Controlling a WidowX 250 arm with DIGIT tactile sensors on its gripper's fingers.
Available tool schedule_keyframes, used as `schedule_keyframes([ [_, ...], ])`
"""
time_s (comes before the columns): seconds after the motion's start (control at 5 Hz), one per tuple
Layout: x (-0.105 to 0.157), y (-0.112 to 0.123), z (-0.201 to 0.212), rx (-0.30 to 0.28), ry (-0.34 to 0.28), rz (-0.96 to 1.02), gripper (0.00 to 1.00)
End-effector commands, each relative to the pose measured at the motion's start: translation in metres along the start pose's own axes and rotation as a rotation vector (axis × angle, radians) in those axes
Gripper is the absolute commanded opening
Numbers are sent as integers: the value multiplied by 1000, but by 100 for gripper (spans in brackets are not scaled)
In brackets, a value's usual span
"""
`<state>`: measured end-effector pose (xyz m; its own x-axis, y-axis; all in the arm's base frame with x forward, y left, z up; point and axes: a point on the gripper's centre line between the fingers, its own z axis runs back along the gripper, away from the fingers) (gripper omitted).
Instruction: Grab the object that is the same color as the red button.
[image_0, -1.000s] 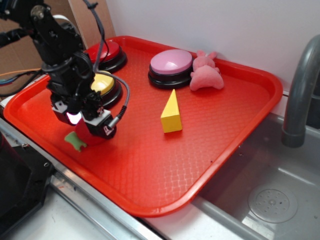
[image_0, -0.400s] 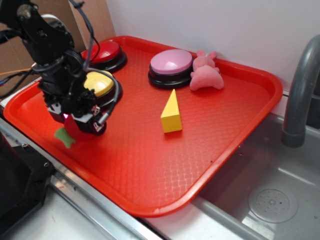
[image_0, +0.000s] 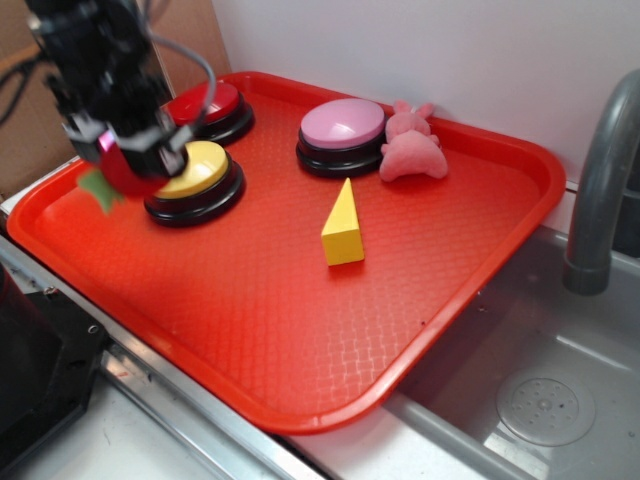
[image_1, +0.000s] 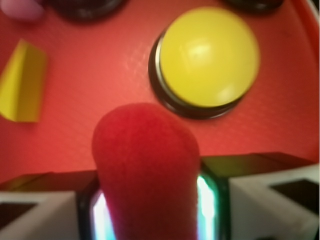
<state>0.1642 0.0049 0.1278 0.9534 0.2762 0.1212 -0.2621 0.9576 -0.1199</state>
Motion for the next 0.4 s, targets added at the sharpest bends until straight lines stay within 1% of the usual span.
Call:
schedule_keyframes([
  [0.0,8,3,69,-27,-46,-148,0],
  [0.2,8,7,69,33,-3,-151,78],
])
